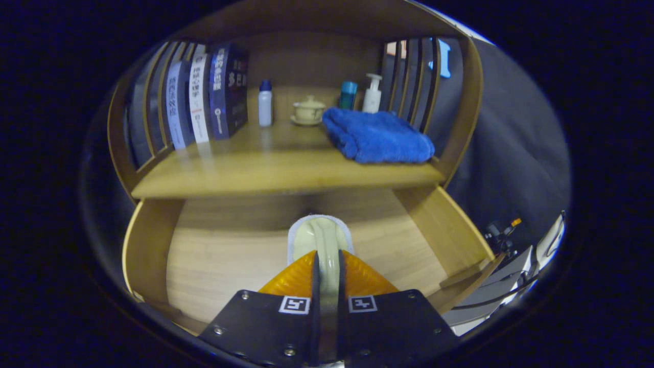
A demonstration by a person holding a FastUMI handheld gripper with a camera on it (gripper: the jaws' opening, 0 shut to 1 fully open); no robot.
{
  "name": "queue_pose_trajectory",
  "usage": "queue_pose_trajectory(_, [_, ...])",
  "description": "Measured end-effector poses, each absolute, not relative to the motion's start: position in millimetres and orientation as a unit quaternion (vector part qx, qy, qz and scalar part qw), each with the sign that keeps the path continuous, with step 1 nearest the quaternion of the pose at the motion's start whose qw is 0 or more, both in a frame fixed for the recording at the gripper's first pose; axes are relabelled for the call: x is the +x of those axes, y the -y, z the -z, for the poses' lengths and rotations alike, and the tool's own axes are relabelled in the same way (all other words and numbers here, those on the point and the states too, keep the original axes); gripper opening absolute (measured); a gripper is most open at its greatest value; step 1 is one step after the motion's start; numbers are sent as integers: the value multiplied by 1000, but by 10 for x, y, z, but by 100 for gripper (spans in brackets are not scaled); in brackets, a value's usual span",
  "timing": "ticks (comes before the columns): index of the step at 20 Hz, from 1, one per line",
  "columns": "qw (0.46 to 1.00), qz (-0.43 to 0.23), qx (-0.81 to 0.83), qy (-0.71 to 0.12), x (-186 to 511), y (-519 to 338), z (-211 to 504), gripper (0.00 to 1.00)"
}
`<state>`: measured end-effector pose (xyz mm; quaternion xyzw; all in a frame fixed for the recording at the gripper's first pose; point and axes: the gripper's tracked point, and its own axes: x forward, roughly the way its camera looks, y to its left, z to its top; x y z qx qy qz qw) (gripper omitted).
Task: Pull open the drawer, take out the items inside it, and place them on the countertop above the cabinet.
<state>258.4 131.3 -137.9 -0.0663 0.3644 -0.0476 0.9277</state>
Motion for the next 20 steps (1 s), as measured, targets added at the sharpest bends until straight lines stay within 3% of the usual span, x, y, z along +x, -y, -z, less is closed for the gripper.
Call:
queue_pose_trajectory(7, [950,42,-63,-302,3001,-1487,687,13])
queue_pose_trajectory(20, [973,-33,-63,-219,3998,-1987,817,13])
